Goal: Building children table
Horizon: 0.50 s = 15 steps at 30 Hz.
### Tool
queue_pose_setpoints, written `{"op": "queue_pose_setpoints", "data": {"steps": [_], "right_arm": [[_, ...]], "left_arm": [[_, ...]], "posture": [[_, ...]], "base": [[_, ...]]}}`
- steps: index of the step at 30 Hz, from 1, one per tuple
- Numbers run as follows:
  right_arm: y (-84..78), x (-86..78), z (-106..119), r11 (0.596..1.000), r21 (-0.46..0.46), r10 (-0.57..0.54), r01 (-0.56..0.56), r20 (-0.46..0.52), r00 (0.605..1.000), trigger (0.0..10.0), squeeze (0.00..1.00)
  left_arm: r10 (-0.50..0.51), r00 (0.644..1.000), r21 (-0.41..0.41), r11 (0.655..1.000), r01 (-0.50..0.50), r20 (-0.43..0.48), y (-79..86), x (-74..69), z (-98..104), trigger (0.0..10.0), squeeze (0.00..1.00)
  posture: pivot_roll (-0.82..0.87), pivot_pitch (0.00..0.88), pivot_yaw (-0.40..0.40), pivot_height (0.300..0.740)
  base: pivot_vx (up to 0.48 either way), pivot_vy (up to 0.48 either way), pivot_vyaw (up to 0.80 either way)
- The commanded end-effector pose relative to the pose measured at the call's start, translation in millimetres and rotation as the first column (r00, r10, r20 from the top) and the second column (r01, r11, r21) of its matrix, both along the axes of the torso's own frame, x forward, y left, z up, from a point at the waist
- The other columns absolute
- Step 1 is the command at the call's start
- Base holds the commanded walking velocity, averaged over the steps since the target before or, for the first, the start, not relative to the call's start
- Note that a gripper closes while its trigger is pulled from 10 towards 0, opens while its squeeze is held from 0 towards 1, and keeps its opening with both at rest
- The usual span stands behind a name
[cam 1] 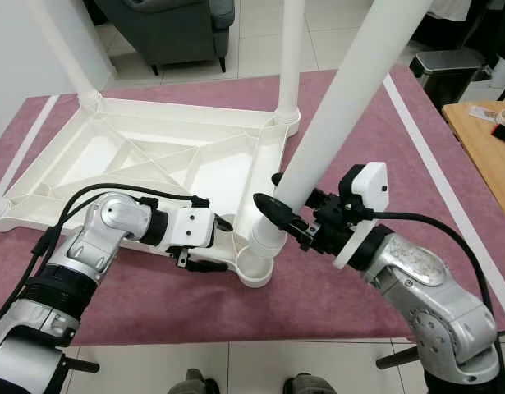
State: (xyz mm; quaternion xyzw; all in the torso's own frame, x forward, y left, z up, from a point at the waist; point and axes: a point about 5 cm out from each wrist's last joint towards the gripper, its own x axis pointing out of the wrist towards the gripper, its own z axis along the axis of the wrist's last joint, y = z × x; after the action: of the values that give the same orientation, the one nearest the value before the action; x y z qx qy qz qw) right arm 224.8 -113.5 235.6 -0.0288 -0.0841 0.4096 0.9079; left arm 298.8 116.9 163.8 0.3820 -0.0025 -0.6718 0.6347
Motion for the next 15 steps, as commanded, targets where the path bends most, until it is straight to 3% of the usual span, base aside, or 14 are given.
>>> {"op": "queue_pose_setpoints", "data": {"steps": [1,5,11,12,13,14,15], "right_arm": [[2.8,-2.4,1.4,1.0,0.006,0.013,-0.013,0.006,1.0,10.0,0.0],[3.2,-3.4,2.2,1.0,0.003,0.017,-0.017,0.007,1.0,10.0,0.0],[2.4,-4.0,2.4,1.0,0.0,0.013,-0.013,0.007,1.0,10.0,0.0],[2.0,-4.3,2.8,1.0,-0.002,0.008,-0.008,0.009,1.0,10.0,0.0],[2.1,-4.4,3.0,1.0,-0.002,0.007,-0.007,0.011,1.0,10.0,0.0],[2.1,-4.4,3.0,1.0,-0.002,0.007,-0.007,0.011,1.0,10.0,0.0],[2.2,-4.5,3.2,1.0,-0.002,0.006,-0.006,0.012,1.0,10.0,0.0]], "left_arm": [[0.004,0.999,0.033,0.999,-0.003,-0.038,3.3,-2.4,-13.4,10.0,0.0],[0.006,0.997,0.057,0.998,-0.001,-0.077,1.5,-3.3,-26.4,10.0,0.0],[0.016,0.995,0.058,0.998,-0.01,-0.096,0.5,-3.6,-30.2,10.0,0.0],[0.042,0.994,0.06,0.998,-0.036,-0.102,0.4,-1.2,-33.7,7.1,0.0],[0.061,0.993,0.057,0.997,-0.055,-0.099,0.1,1.0,-34.3,3.3,0.0],[0.061,0.993,0.057,0.997,-0.055,-0.099,0.1,1.0,-34.3,3.3,0.0],[0.073,0.993,0.052,0.996,-0.068,-0.097,-0.1,2.6,-34.5,2.2,0.0]], "posture": [[-0.11,0.114,0.132,0.74],[-0.12,0.116,0.129,0.74],[-0.12,0.115,0.13,0.74],[-0.13,0.115,0.132,0.74],[-0.13,0.111,0.134,0.74],[-0.13,0.111,0.134,0.74],[-0.13,0.111,0.134,0.74]], "base": [[0.0,0.0,0.0],[0.0,0.0,0.0],[0.0,0.0,0.0],[0.0,0.0,0.0],[0.0,0.0,0.0],[0.0,0.0,0.0],[0.0,0.0,0.0]]}}
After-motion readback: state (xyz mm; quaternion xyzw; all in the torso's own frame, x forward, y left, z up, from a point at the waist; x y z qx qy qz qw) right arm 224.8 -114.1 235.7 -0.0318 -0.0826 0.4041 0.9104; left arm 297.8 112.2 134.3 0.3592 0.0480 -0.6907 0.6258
